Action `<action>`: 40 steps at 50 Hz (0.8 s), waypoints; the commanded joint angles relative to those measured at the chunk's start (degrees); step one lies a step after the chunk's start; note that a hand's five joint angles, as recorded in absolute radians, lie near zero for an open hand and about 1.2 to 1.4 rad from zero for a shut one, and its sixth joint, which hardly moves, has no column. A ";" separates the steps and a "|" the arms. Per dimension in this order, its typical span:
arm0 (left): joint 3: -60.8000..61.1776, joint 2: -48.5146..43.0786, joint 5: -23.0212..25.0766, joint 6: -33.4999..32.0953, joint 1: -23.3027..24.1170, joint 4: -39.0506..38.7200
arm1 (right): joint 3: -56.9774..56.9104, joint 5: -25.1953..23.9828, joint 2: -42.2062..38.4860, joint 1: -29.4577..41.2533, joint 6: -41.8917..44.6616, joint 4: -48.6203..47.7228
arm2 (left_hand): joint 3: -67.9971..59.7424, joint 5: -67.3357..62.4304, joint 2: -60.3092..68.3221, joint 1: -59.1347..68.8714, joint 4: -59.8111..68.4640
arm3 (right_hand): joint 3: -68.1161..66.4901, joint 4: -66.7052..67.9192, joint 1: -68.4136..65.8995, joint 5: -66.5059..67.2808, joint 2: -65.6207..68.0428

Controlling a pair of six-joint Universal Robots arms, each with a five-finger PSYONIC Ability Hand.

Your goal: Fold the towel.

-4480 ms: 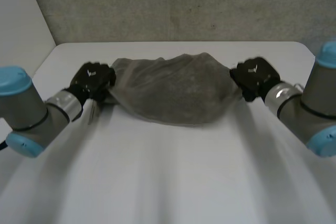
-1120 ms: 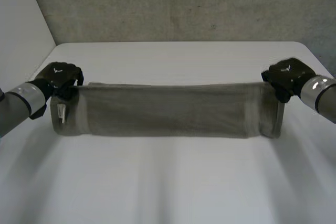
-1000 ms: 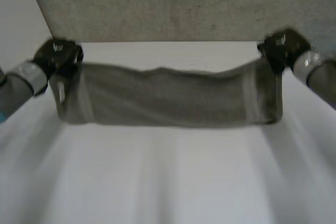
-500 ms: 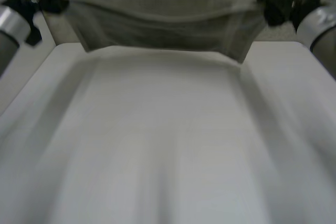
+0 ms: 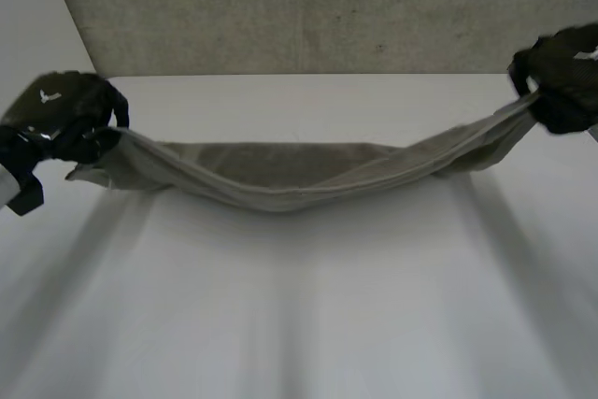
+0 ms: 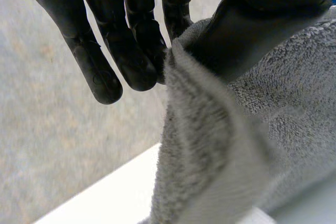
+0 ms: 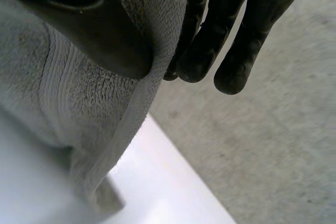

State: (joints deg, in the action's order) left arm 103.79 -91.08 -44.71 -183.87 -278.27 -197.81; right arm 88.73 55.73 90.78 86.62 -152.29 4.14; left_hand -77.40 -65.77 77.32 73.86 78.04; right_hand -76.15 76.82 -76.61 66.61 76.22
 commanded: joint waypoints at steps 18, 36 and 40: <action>-36.35 -36.25 -13.28 -1.83 7.13 14.45 | -28.42 24.60 -36.54 11.11 11.24 13.88 | -2.60 -4.23 2.68 6.14 1.96 | -3.85 3.18 -3.39 3.39 3.78; -49.90 -48.39 -17.33 -3.87 10.47 16.75 | -34.06 28.64 -46.29 16.47 10.44 3.07 | -2.60 -4.23 2.68 6.14 1.96 | -3.85 3.18 -3.39 3.39 3.78; -52.89 -51.21 -18.91 -3.87 10.82 16.58 | -36.69 30.05 -48.67 16.65 10.44 2.19 | -2.60 -4.23 2.68 6.14 1.96 | -3.85 3.18 -3.39 3.39 3.78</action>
State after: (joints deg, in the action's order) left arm 53.97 -139.18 -62.22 -187.83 -267.76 -180.93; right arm 54.93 83.80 45.08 102.97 -142.04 7.74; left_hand -77.41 -65.77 77.32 73.86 78.05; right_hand -76.15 76.82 -76.63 66.60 76.22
